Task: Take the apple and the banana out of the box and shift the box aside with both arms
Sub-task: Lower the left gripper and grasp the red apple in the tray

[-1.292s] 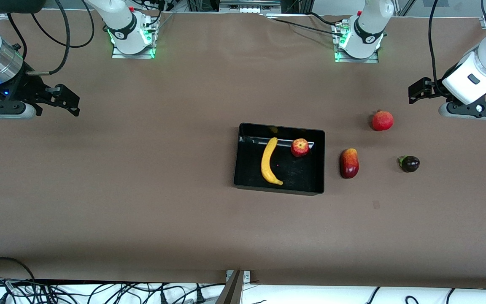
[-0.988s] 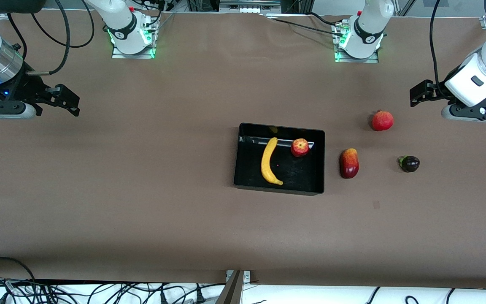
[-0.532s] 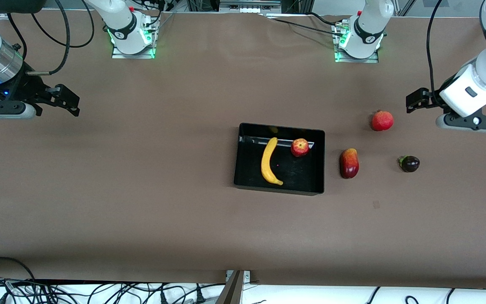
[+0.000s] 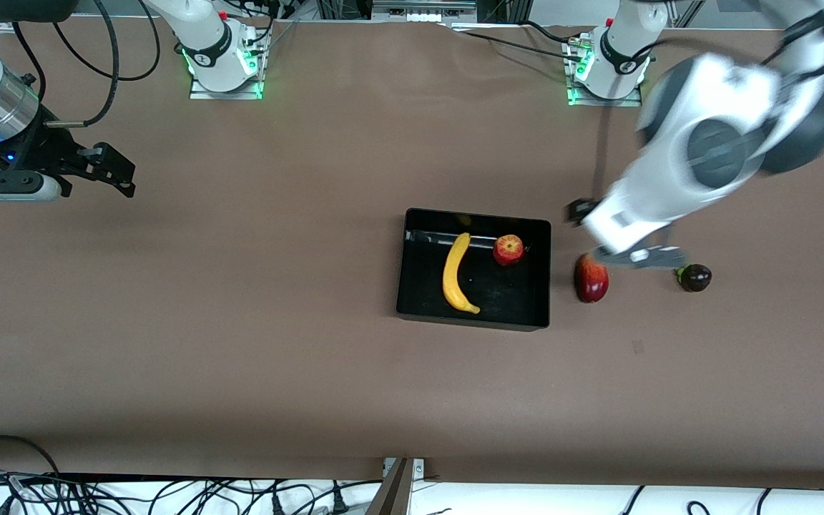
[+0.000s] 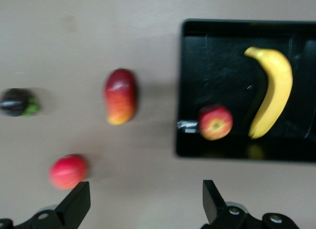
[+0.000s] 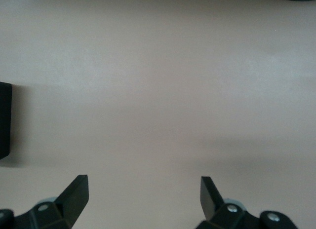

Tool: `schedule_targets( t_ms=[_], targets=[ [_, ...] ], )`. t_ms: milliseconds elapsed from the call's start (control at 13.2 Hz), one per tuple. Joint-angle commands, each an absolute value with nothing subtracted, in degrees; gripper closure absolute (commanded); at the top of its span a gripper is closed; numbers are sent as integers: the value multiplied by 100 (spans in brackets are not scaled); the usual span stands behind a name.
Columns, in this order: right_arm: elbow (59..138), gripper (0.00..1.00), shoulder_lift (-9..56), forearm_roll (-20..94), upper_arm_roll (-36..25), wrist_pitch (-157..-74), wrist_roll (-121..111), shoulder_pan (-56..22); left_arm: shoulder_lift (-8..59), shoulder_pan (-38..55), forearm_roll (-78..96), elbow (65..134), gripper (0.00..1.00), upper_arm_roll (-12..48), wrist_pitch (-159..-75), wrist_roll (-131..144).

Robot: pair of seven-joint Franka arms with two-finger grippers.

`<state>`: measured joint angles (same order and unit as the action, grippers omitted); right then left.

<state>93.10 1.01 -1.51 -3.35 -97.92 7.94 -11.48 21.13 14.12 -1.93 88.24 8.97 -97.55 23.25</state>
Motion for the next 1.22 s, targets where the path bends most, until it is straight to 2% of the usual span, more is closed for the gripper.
schedule_targets(
  t_ms=[0, 228, 380, 608, 836, 988, 1064, 1140],
  targets=[
    [9237, 0, 132, -149, -325, -9835, 791, -1143, 2863, 1906, -402, 8578, 0, 844, -10412, 3153],
    [9237, 0, 132, -141, -325, -9844, 791, -1143, 3173, 2092, -729, 9076, 0, 852, -11019, 3190],
    [9237, 0, 132, -141, -308, -9835, 756, -1169, 3129, 2284, -756, 9744, 0, 844, -11747, 3190],
    [9237, 0, 132, -149, -290, -9783, 703, -1283, 3269, 2285, -1150, 10334, 0, 844, -12882, 3208],
    [9237, 0, 132, -158, -290, -9765, 686, -1283, 3348, 2259, -1160, 10695, 0, 844, -13524, 3217],
    [9237, 0, 123, -158, -290, -9756, 659, -1283, 3393, 2259, -1160, 10731, 2, 844, -13623, 3225],
    [9237, 0, 123, -167, -290, -9765, 659, -1283, 3384, 2241, -1160, 10731, 37, 852, -13606, 3226],
    [9237, 0, 123, -158, -290, -9756, 659, -1283, 3366, 2224, -1160, 10714, 67, 844, -13579, 3217]
  ],
)
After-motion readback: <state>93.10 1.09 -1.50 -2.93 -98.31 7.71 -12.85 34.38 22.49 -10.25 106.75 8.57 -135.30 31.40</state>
